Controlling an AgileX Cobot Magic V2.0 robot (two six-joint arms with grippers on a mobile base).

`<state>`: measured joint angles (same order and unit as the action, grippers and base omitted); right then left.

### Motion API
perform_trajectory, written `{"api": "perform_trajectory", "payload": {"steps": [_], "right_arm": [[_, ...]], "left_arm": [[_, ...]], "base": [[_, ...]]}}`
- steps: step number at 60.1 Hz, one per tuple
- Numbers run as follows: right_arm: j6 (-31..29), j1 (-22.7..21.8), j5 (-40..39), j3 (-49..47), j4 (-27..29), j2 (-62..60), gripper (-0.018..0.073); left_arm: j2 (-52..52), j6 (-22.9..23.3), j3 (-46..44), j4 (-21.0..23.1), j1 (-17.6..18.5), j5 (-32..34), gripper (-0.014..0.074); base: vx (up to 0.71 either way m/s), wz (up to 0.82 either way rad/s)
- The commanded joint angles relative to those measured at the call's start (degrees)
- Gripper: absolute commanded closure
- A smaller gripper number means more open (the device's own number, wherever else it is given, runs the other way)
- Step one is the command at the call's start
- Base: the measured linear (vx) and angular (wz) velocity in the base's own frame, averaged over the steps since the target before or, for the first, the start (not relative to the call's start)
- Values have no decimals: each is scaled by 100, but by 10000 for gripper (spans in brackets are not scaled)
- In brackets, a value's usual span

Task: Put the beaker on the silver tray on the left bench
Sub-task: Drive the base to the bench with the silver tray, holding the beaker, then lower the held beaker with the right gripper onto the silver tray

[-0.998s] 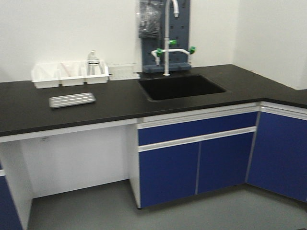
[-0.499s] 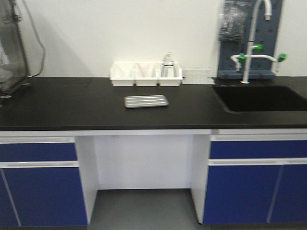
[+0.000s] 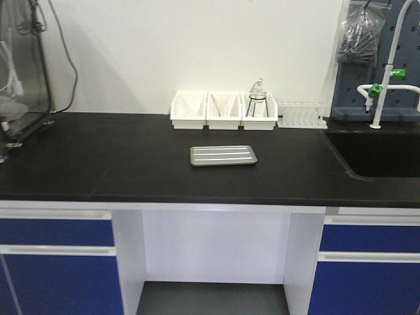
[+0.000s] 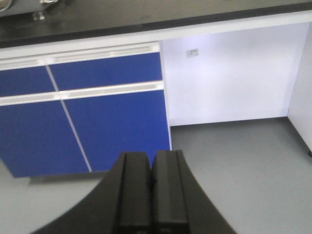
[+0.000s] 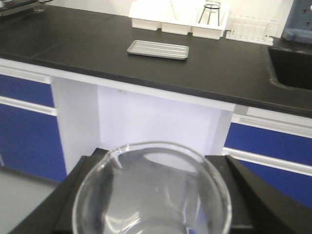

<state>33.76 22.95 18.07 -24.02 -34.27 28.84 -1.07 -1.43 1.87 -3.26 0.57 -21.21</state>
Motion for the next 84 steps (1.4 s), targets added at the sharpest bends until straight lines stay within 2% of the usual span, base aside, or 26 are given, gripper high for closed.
{"api": "perform_trajectory", "payload": {"steps": [1,31,84], "right_arm": [[-3,-16,-390,-181,-110,11,571],[-3,-16,-384,-181,-110,11,571],[-3,-16,-384,-181,-110,11,571]], "left_arm": [[-42,10,114,16,33,434,595],[-42,10,114,16,33,434,595],[-42,10,114,16,33,434,595]], "base": [[39,-21],[42,-15],[42,5]]}}
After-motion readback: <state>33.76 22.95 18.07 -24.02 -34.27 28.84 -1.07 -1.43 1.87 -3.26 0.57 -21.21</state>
